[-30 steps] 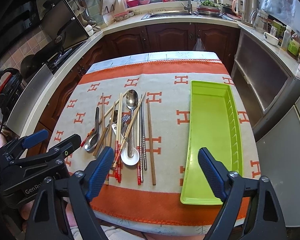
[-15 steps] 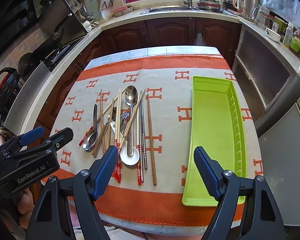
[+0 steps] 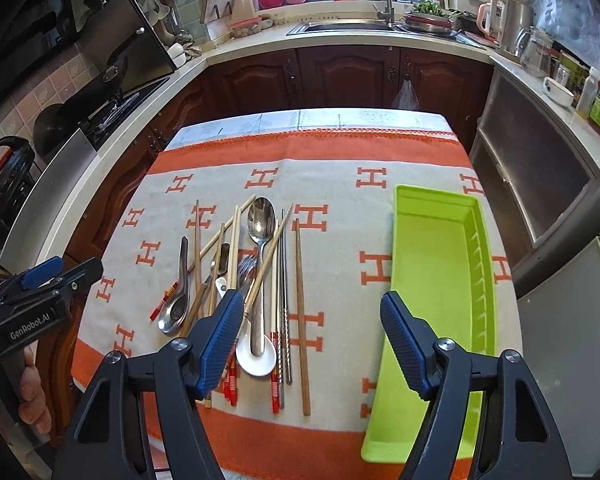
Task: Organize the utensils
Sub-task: 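Lower the right gripper onto a wooden chopstick in the pile and close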
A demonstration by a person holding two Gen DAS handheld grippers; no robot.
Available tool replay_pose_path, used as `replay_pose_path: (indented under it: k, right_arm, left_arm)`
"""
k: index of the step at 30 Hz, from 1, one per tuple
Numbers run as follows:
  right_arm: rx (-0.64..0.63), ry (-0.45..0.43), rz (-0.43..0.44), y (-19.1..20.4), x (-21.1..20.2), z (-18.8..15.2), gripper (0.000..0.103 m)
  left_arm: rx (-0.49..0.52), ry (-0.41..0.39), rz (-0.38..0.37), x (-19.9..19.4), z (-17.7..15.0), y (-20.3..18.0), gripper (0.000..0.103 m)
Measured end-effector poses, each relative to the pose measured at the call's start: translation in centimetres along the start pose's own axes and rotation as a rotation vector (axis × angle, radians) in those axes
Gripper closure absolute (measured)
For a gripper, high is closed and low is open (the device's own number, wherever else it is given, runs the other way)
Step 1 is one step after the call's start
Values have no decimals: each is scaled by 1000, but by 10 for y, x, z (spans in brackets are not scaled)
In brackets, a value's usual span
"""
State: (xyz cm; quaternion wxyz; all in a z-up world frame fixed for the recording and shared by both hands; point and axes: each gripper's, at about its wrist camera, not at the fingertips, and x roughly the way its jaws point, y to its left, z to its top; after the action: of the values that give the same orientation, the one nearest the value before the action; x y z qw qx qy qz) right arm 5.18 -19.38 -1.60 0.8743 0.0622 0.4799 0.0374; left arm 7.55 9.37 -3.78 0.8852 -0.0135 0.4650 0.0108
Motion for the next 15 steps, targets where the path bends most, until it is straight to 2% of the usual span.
replay_pose_path:
  k: [5,8,10,15]
  right_arm:
    - [-8,38,43,7,26,11,47]
    - [-16,85,81,14,50,15,54]
    - [-15,127,103,19,70,15,63]
    - [-12,205,147,32,115,11,67]
  left_arm:
    - [-67,39,19,25,0,36,20]
    - [-83,64,1,40,-5,48,31]
    - [-85,86,-27,49,-10,51,39]
    - [-73,134,-100,67,-22,41,53]
